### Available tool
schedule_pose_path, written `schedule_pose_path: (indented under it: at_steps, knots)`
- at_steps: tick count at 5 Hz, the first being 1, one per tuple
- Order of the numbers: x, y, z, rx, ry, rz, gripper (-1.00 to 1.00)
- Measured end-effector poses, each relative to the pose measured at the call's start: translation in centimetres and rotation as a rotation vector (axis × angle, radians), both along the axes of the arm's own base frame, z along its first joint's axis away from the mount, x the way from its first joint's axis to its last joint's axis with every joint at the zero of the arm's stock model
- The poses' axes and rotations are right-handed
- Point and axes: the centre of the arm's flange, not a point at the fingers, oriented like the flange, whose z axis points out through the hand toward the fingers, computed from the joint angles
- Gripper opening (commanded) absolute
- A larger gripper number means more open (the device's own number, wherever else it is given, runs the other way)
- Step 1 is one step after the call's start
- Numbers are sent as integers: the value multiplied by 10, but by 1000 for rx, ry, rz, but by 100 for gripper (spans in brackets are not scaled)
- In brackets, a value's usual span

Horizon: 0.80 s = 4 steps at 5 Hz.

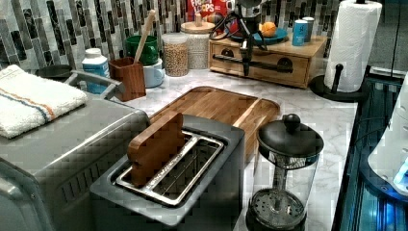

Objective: Close the drawer.

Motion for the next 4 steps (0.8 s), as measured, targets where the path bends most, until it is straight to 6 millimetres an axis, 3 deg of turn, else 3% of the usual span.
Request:
schedule_pose_path:
  at_steps: [4]
  knots:
    - [0, -2, 0, 6, -6, -17, -100]
